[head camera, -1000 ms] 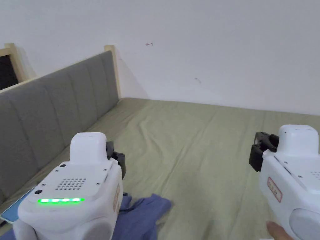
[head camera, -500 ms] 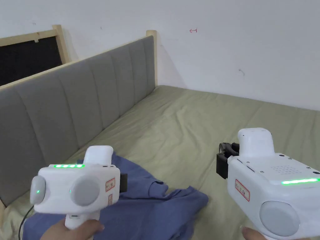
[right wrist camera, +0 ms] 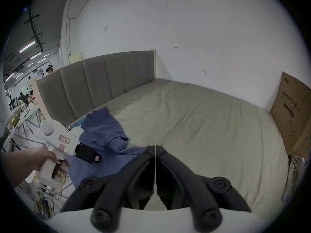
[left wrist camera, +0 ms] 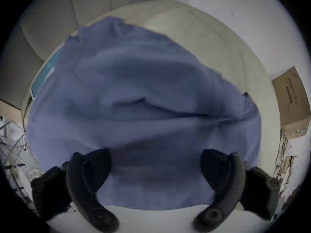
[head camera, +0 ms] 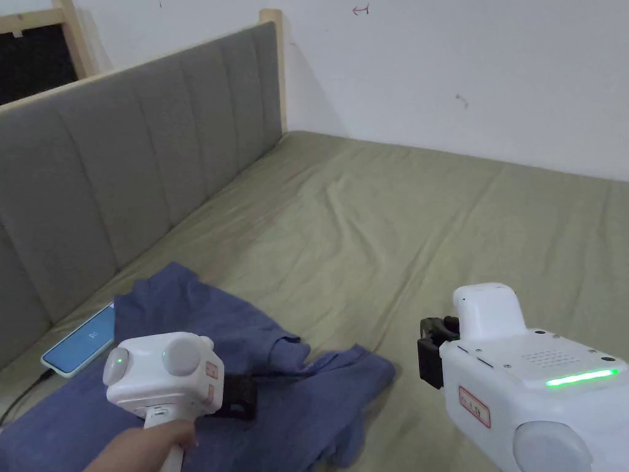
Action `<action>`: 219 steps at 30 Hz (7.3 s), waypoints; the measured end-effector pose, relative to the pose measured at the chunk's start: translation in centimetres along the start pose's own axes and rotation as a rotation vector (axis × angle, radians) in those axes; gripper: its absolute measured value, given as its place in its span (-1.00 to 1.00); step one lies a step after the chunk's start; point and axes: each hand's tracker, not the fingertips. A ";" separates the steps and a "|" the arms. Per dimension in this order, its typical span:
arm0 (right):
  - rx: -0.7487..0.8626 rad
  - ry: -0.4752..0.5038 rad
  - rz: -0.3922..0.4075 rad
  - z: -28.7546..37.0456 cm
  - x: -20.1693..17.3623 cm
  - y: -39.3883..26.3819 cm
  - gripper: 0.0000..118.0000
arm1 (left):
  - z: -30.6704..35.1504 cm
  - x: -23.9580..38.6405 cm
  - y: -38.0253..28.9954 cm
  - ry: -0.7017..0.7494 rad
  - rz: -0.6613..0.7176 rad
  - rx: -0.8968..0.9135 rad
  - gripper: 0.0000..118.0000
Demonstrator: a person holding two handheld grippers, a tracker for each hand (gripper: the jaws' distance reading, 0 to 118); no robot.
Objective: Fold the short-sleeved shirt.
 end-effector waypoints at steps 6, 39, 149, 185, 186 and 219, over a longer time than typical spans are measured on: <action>-0.023 0.014 -0.022 -0.6 0.4 -0.7 -0.97 | -2.3 2.6 -1.6 0.140 -0.085 0.092 1.00; 0.234 -0.208 -0.190 16.1 11.8 0.7 -0.97 | 34.6 14.1 -4.3 -0.291 -0.437 0.952 -1.00; -0.379 -0.176 -0.554 23.1 39.4 -13.7 -0.99 | 16.3 21.1 -10.6 -0.288 -0.359 0.255 -1.00; 0.247 -0.435 -0.364 29.7 45.9 29.8 -0.99 | 38.2 34.6 21.3 -0.273 -0.333 0.817 -1.00; 0.255 -0.448 -0.358 28.9 46.4 30.8 -0.99 | 37.9 35.2 22.6 -0.271 -0.331 0.826 -1.00; -0.449 -0.347 -0.785 3.1 53.1 -15.7 -0.99 | -5.1 29.1 12.6 -0.142 -0.313 0.111 -1.00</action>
